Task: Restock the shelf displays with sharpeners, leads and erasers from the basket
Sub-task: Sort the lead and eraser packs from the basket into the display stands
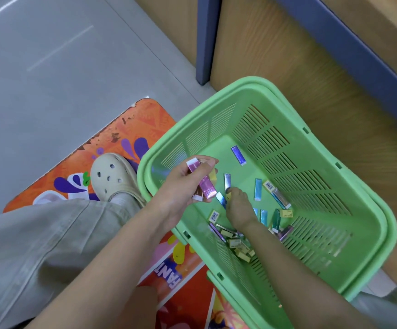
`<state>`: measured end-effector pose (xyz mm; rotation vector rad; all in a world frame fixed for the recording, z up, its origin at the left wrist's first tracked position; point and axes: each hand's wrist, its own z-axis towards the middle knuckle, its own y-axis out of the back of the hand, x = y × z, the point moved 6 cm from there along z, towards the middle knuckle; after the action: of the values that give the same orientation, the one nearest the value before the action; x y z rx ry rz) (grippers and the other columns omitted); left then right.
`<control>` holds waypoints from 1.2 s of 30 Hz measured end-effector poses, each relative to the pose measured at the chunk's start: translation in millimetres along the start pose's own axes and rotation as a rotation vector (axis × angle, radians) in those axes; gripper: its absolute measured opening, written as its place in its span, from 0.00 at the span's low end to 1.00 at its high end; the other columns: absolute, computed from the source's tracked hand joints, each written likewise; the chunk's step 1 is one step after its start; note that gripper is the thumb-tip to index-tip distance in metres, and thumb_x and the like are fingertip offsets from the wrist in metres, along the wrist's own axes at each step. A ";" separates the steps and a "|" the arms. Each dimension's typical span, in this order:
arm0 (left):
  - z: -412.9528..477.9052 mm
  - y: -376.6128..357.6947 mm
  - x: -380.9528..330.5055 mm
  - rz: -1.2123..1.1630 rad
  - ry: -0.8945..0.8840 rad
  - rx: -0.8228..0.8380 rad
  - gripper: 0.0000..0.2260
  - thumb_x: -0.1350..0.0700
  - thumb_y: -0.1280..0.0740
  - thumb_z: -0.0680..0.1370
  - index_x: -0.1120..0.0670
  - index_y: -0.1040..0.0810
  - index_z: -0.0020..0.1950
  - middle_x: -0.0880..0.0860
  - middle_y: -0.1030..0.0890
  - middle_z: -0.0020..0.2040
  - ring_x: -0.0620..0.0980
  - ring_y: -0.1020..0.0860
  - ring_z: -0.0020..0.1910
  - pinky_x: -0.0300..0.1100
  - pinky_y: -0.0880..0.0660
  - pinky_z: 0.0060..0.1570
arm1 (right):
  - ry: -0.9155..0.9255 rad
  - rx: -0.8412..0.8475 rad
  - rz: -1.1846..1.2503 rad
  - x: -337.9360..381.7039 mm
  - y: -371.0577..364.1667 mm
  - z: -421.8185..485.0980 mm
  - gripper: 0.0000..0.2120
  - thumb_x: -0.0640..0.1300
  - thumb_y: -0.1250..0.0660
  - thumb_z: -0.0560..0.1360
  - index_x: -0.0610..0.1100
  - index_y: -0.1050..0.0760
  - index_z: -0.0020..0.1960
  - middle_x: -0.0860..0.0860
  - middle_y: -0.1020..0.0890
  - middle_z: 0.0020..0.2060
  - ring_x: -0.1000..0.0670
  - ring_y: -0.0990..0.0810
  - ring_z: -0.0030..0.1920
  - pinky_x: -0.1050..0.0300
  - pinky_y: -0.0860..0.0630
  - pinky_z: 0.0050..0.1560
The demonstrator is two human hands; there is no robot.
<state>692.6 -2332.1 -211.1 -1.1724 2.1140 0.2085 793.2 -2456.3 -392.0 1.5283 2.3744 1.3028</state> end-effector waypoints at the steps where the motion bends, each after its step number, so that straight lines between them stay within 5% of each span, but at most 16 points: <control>1: -1.9 0.4 -2.4 -0.004 -0.009 0.001 0.06 0.53 0.36 0.79 0.53 0.21 0.50 0.55 0.20 0.48 0.51 0.24 0.36 0.36 0.26 0.30 | -0.005 0.000 -0.023 -0.8 -0.1 2.1 0.15 0.38 0.38 0.78 0.37 0.35 0.64 0.41 0.28 0.60 0.42 0.31 0.61 0.52 0.33 0.60; 5: -5.5 2.8 -10.6 0.013 -0.046 0.011 0.06 0.53 0.36 0.79 0.53 0.21 0.49 0.55 0.20 0.47 0.46 0.26 0.29 0.37 0.26 0.31 | -0.049 -0.080 -0.065 -4.1 8.7 8.0 0.19 0.45 0.32 0.76 0.39 0.32 0.62 0.43 0.25 0.57 0.43 0.28 0.59 0.53 0.31 0.54; 13: -2.9 7.7 -10.9 0.024 -0.042 0.001 0.07 0.53 0.36 0.79 0.54 0.21 0.51 0.56 0.21 0.48 0.46 0.26 0.30 0.36 0.26 0.29 | -0.016 -0.077 -0.168 3.4 4.5 5.8 0.15 0.45 0.40 0.79 0.40 0.29 0.62 0.42 0.20 0.53 0.42 0.22 0.53 0.53 0.29 0.47; 20: -3.9 13.8 0.7 0.011 -0.024 -0.077 0.05 0.54 0.35 0.78 0.54 0.21 0.47 0.54 0.21 0.43 0.46 0.26 0.27 0.36 0.27 0.26 | -0.014 -0.034 0.214 19.8 33.2 -5.2 0.05 0.44 0.36 0.76 0.43 0.23 0.48 0.46 0.21 0.38 0.46 0.25 0.39 0.57 0.34 0.34; 23: -9.4 15.9 5.0 -0.015 -0.011 -0.136 0.04 0.55 0.34 0.78 0.54 0.22 0.46 0.53 0.22 0.36 0.46 0.24 0.25 0.36 0.26 0.26 | 0.067 -0.029 0.490 45.7 62.0 -25.1 0.05 0.42 0.35 0.77 0.47 0.25 0.42 0.49 0.23 0.36 0.50 0.27 0.36 0.58 0.29 0.37; 25: -15.5 13.9 6.4 -0.052 -0.013 -0.166 0.03 0.56 0.33 0.78 0.54 0.23 0.45 0.52 0.23 0.32 0.47 0.24 0.25 0.36 0.25 0.26 | 0.095 -0.025 0.633 64.4 86.4 -46.0 0.06 0.42 0.36 0.78 0.48 0.26 0.42 0.50 0.24 0.35 0.52 0.26 0.35 0.55 0.23 0.42; 28: -28.3 3.9 4.9 -0.068 -0.044 -0.167 0.03 0.60 0.33 0.78 0.55 0.24 0.45 0.54 0.24 0.35 0.51 0.25 0.30 0.35 0.24 0.25 | 0.145 -0.014 0.813 89.4 123.3 -83.6 0.03 0.40 0.37 0.79 0.41 0.26 0.50 0.51 0.25 0.35 0.56 0.24 0.32 0.65 0.23 0.36; 36: -83.7 -45.5 -17.3 0.012 -0.188 0.008 0.07 0.55 0.31 0.76 0.55 0.26 0.49 0.50 0.26 0.28 0.47 0.24 0.24 0.34 0.28 0.23 | 0.348 -0.147 0.649 108.3 191.7 -170.9 0.08 0.42 0.36 0.79 0.49 0.27 0.41 0.62 0.28 0.20 0.62 0.32 0.23 0.71 0.37 0.28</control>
<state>693.0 -2384.1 -129.4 -1.0917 1.9562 0.3041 804.0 -2448.4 -113.6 2.2899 1.9253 1.9469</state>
